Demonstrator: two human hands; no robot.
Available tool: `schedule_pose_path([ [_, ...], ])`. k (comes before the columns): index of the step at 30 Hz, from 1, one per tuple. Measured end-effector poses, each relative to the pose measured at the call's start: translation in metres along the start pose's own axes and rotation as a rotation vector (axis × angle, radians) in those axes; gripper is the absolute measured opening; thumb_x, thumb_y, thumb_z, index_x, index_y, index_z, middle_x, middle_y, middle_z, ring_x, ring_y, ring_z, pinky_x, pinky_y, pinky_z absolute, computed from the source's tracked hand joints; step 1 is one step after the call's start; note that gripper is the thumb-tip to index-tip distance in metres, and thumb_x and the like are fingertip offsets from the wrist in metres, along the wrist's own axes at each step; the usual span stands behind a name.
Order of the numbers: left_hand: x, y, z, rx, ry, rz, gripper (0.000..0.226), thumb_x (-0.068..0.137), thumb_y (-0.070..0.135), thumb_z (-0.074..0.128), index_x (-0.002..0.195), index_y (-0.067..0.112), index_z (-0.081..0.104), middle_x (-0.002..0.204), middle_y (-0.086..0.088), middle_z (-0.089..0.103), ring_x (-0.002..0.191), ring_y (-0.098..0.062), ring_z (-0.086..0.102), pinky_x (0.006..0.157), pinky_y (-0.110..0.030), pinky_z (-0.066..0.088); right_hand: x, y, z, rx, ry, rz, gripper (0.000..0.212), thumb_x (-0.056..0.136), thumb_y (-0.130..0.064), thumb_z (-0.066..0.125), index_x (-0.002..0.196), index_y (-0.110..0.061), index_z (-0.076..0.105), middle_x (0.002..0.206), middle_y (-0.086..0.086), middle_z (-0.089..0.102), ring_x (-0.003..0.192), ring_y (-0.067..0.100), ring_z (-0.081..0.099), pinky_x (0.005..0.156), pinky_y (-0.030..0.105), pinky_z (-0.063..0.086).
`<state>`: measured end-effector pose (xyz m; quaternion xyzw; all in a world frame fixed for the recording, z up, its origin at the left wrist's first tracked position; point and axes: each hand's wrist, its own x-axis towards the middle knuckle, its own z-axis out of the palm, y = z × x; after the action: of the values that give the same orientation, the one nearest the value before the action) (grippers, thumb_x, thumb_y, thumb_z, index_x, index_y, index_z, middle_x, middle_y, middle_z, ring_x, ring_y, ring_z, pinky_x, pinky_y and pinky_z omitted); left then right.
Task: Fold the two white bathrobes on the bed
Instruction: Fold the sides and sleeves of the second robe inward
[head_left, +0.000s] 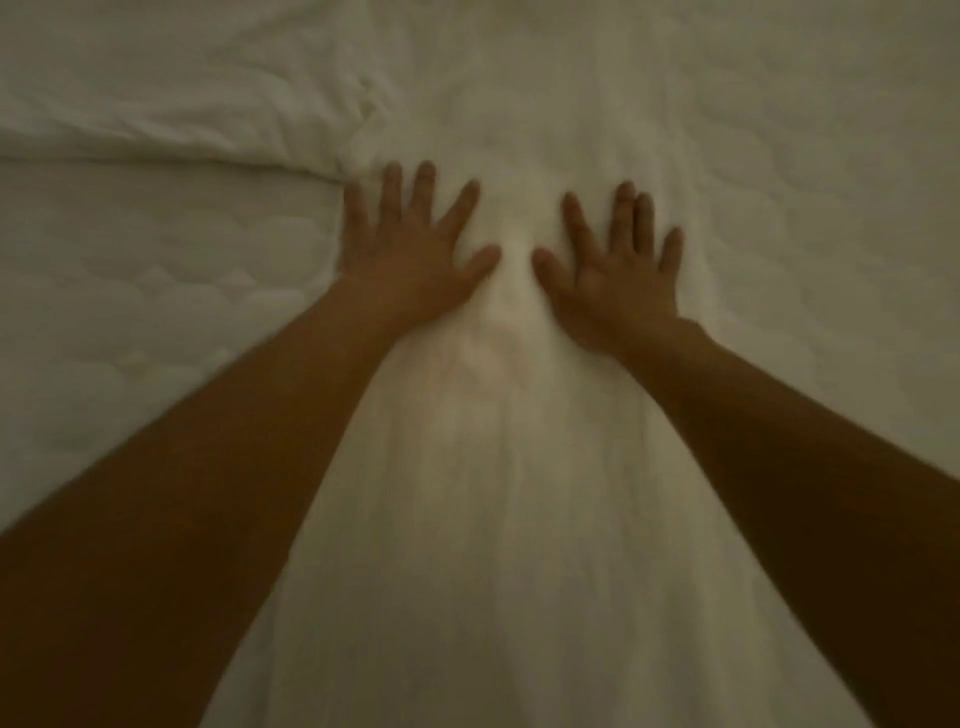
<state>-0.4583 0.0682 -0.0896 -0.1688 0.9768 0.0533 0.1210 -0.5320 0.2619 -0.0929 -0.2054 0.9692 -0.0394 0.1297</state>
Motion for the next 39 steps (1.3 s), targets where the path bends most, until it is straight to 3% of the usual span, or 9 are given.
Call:
schedule_pose_path([
  [7, -0.253, 0.057, 0.066, -0.145, 0.112, 0.022, 0.071, 0.094, 0.071, 0.026, 0.157, 0.039, 0.02, 0.168, -0.01, 0.011, 0.153, -0.039, 0.007, 0.121, -0.059, 0.007, -0.234, 0.002, 0.041, 0.097, -0.028, -0.008, 0.069, 0.098, -0.067, 0.018, 0.159, -0.041, -0.002, 0.168, 0.012, -0.012, 0.155, 0.028, -0.015, 0.123, 0.053, -0.009],
  [11, -0.401, 0.059, 0.094, -0.162, -0.009, 0.08, 0.075, 0.093, 0.073, 0.035, 0.157, 0.038, 0.021, 0.168, -0.012, 0.008, 0.154, -0.036, 0.005, 0.12, -0.06, 0.012, -0.382, 0.021, 0.064, 0.112, -0.098, -0.042, 0.07, 0.1, -0.064, 0.026, 0.16, -0.038, 0.001, 0.169, 0.013, -0.009, 0.155, 0.028, -0.013, 0.124, 0.056, -0.003],
  [17, -0.585, 0.04, 0.104, -0.393, -0.274, -0.264, 0.098, 0.084, 0.076, 0.05, 0.159, 0.036, 0.002, 0.168, -0.01, -0.001, 0.154, -0.029, 0.004, 0.122, -0.051, 0.012, -0.563, 0.06, 0.076, 0.231, -0.232, 0.052, 0.075, 0.098, -0.057, 0.044, 0.161, -0.031, 0.012, 0.169, 0.014, -0.001, 0.156, 0.032, 0.001, 0.124, 0.055, 0.011],
  [21, -0.596, 0.039, 0.081, -0.866, -0.23, -0.813, 0.092, 0.078, 0.046, 0.081, 0.151, 0.017, 0.034, 0.148, -0.012, 0.045, 0.134, -0.03, 0.045, 0.108, -0.038, 0.038, -0.585, 0.073, 0.054, 0.57, -0.263, 0.479, 0.094, 0.087, -0.058, 0.068, 0.159, -0.021, 0.019, 0.161, 0.01, 0.029, 0.144, 0.03, 0.032, 0.116, 0.044, 0.029],
  [25, -0.591, 0.025, 0.063, -1.191, -0.406, -0.965, 0.066, 0.078, 0.041, 0.082, 0.131, 0.009, 0.06, 0.122, -0.002, 0.063, 0.11, -0.028, 0.061, 0.091, -0.04, 0.051, -0.578, 0.097, 0.025, 0.961, -0.578, 0.812, 0.077, 0.083, -0.049, 0.075, 0.142, -0.008, 0.05, 0.136, 0.01, 0.06, 0.117, 0.029, 0.059, 0.096, 0.04, 0.051],
  [28, -0.6, 0.014, 0.054, -1.298, -0.489, -0.999, 0.078, 0.054, 0.05, 0.093, 0.119, 0.015, 0.067, 0.117, -0.005, 0.071, 0.104, -0.03, 0.067, 0.093, -0.052, 0.055, -0.595, 0.107, 0.013, 1.063, -0.64, 0.81, 0.056, 0.081, -0.045, 0.073, 0.122, -0.008, 0.064, 0.113, 0.004, 0.069, 0.099, 0.02, 0.067, 0.081, 0.032, 0.056],
  [30, -0.604, 0.014, 0.046, -1.188, -0.485, -0.926, 0.062, 0.068, 0.042, 0.089, 0.119, 0.015, 0.065, 0.118, -0.004, 0.069, 0.101, -0.026, 0.066, 0.09, -0.043, 0.054, -0.601, 0.113, 0.014, 1.02, -0.623, 0.811, 0.056, 0.077, -0.046, 0.073, 0.118, -0.008, 0.069, 0.112, 0.008, 0.071, 0.097, 0.021, 0.068, 0.086, 0.04, 0.059],
  [34, -0.598, 0.019, 0.035, -0.968, -0.541, -0.831, 0.073, 0.076, 0.044, 0.082, 0.135, 0.01, 0.056, 0.133, -0.014, 0.063, 0.107, -0.029, 0.061, 0.092, -0.041, 0.052, -0.579, 0.117, 0.014, 0.688, -0.797, 0.7, 0.047, 0.093, -0.037, 0.068, 0.125, -0.002, 0.065, 0.118, 0.014, 0.068, 0.104, 0.03, 0.066, 0.093, 0.044, 0.056],
  [39, -0.549, 0.012, -0.025, -1.154, -0.59, -0.884, 0.089, 0.076, 0.019, 0.086, 0.148, 0.014, 0.035, 0.129, -0.006, 0.051, 0.097, -0.023, 0.058, 0.067, -0.033, 0.05, -0.517, 0.11, -0.051, 0.867, -0.985, 0.676, 0.046, 0.089, -0.01, 0.071, 0.13, -0.018, 0.051, 0.107, 0.011, 0.064, 0.081, 0.025, 0.06, 0.052, 0.026, 0.05],
])
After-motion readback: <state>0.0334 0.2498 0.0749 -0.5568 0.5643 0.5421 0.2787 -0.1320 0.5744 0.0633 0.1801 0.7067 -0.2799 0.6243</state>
